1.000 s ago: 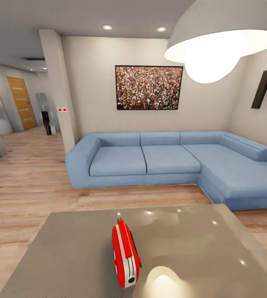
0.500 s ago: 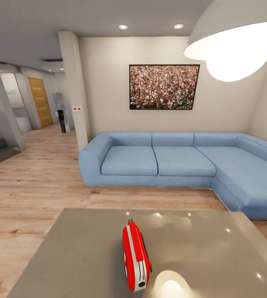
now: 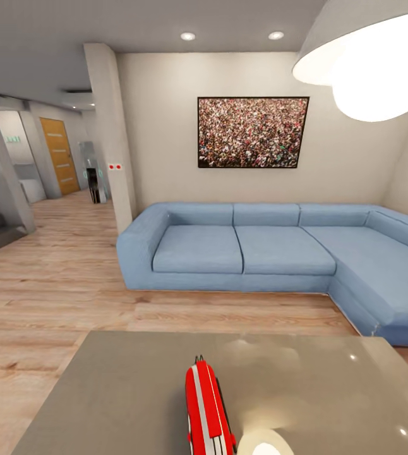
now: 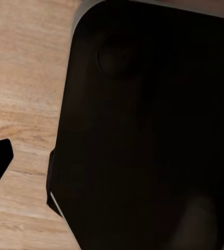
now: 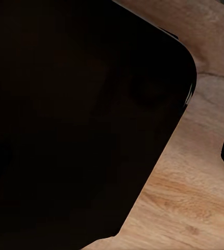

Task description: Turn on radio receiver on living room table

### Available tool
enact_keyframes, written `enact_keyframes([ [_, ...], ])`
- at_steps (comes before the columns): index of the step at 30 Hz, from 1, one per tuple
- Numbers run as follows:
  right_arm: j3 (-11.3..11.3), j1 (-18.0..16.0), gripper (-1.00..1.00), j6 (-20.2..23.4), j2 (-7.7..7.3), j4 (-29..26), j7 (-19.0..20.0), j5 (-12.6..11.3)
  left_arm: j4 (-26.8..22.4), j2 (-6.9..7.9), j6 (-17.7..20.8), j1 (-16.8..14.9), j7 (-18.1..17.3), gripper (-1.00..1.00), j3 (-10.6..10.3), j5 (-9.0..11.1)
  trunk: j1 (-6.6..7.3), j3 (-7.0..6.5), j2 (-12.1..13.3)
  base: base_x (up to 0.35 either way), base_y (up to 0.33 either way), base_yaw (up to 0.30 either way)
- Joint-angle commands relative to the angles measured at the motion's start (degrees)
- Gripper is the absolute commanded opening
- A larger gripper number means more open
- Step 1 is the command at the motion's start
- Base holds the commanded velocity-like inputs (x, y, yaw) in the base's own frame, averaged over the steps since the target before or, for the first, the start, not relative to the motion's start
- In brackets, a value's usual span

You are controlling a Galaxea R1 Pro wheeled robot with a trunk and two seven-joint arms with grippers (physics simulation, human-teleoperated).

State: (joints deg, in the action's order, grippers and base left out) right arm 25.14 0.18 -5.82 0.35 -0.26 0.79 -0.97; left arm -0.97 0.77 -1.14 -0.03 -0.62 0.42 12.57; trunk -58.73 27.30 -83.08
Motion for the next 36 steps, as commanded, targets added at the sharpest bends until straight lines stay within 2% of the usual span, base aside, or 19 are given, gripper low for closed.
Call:
enact_keyframes([
  [1,0.00,0.00,1.00,0.01,0.00,0.00,0.00,0.00,0.00,0.01,0.00,-0.02,0.00,1.00,0.01,0.00,0.00,0.00,0.00,0.020,0.000,0.000],
  [14,-0.15,0.00,1.00,0.00,0.06,0.00,0.00,0.00,0.00,-0.06,0.08,-0.02,0.08,1.00,0.02,0.08,0.00,0.00,0.00,0.003,0.000,0.000],
  [20,-0.19,0.00,1.00,-0.07,0.01,0.00,0.00,0.00,0.00,0.00,0.16,-0.03,0.08,1.00,0.02,0.17,1.32,-1.08,2.41,0.000,0.000,0.000],
  [28,-0.18,0.00,1.00,-0.07,-0.04,0.00,0.00,0.00,0.00,0.02,0.17,-0.04,0.09,1.00,0.02,0.18,1.32,-1.08,2.41,0.000,0.000,0.000],
  [36,-0.18,0.00,1.00,-0.07,-0.09,0.00,0.00,0.00,0.00,0.02,0.17,-0.02,0.09,1.00,0.02,0.18,3.07,-2.51,5.61,0.000,0.000,0.000],
])
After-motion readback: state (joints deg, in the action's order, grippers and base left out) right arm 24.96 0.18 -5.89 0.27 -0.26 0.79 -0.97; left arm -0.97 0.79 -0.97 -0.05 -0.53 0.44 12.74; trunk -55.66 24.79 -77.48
